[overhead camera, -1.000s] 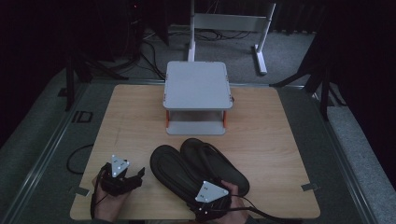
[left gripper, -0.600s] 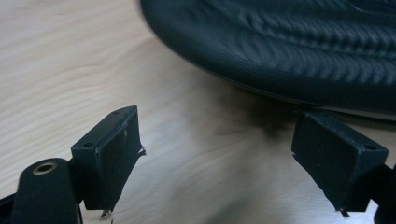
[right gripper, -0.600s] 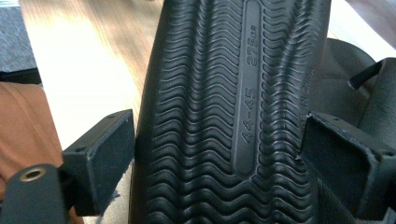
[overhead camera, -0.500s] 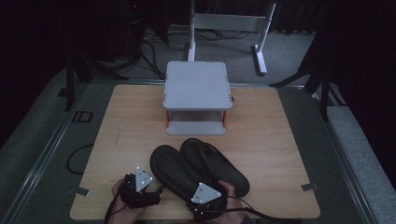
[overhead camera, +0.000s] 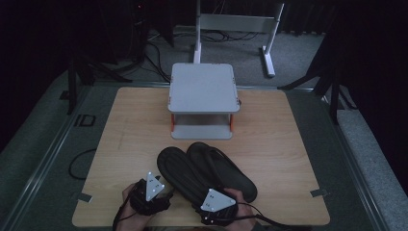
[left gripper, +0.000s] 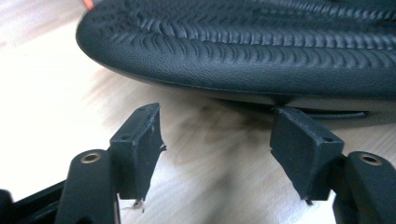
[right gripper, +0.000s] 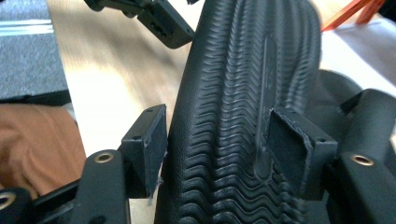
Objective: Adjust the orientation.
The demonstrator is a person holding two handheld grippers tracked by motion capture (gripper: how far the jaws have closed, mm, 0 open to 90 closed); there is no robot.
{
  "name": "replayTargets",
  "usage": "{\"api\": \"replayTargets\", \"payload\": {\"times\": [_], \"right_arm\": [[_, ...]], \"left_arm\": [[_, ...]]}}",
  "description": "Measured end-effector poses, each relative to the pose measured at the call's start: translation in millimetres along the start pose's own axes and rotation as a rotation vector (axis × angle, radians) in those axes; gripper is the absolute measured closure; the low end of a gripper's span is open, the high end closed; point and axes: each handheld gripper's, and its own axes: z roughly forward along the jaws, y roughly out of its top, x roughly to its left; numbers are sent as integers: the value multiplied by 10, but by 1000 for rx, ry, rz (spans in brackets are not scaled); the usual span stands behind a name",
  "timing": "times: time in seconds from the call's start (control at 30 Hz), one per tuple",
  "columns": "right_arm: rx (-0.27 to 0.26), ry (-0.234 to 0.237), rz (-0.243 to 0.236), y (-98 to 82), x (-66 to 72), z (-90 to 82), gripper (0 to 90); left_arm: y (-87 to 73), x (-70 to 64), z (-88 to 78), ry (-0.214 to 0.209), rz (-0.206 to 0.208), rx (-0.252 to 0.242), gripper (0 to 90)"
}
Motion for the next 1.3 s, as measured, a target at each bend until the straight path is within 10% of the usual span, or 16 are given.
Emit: {"api": "replayTargets", "payload": {"times": [0.3, 0.57, 0.77, 1.0, 1.3], "right_arm": [[24, -50, -17, 24, -54, -35, 257], [74, -165, -69, 16, -125, -29, 322], [39, -225, -2, 51, -321, -141, 577], [37, -277, 89, 23, -567, -216, 531], [52, -229, 217, -105, -888, -201, 442]], "left_arm": [[289, 36, -10, -26, 23, -63, 388], [475, 93, 56, -30, 17, -94, 384], [573, 73, 57, -29, 31, -132, 361], [552, 125, 37, -12, 20, -133, 355], [501, 141, 84, -11, 11, -113, 354]]}}
